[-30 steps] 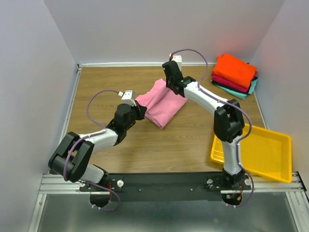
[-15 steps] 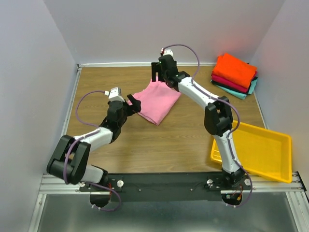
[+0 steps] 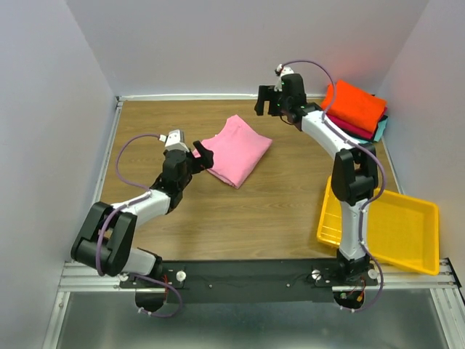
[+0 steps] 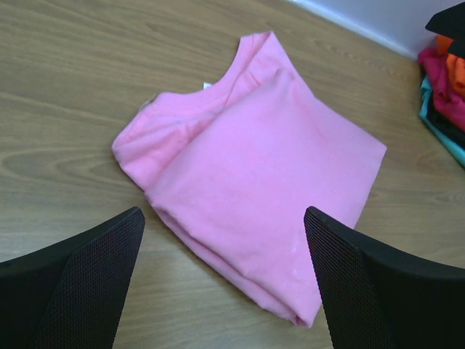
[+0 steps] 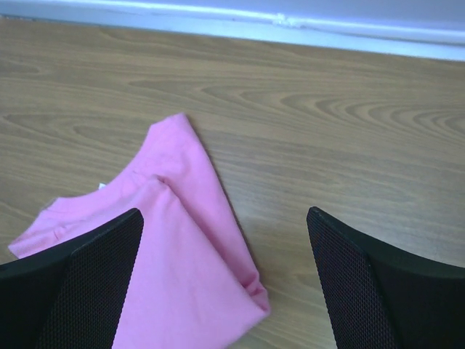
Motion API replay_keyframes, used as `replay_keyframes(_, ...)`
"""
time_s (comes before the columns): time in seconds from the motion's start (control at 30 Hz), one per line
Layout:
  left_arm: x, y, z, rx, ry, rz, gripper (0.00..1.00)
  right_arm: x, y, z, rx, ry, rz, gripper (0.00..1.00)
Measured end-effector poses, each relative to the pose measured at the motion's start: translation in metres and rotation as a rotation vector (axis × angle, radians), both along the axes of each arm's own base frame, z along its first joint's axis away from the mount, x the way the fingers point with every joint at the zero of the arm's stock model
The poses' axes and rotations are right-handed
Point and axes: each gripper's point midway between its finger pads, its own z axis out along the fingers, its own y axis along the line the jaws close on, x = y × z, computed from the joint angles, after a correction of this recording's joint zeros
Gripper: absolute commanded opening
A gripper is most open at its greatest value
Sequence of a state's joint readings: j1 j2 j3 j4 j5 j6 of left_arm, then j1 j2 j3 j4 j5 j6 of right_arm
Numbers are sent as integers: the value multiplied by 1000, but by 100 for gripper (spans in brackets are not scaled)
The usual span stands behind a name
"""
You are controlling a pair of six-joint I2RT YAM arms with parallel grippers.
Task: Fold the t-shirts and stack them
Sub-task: Neatly place the folded tshirt to the corner
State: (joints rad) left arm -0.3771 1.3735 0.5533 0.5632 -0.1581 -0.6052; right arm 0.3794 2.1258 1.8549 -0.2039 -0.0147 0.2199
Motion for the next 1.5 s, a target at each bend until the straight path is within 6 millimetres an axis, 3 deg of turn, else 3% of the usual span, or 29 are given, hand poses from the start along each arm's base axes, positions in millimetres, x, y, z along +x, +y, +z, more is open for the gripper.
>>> replay_keyframes(0.13, -2, -10, -24, 13, 59, -50, 98, -1, -21, -19, 32, 58, 33, 100)
replay_keyframes(0.4, -4, -35, -64, 8, 155, -168, 96, 0, -40, -42, 134, 136, 110, 100)
replay_keyframes(0.73, 1, -47, -85, 8, 205, -223, 93, -19, -19, -93, 217, 272, 235, 100)
replay_keyframes(0.97, 10, -52, -91, 19, 212, -235, 88, -24, -14, -108, 239, 312, 258, 100)
replay_keyframes(1.27, 21, -55, -96, 58, 211, -252, 67, -38, -12, -130, 255, 373, 281, 100)
replay_keyframes(1.5, 24, -60, -100, 91, 207, -280, 60, -44, -4, -130, 292, 385, 332, 100)
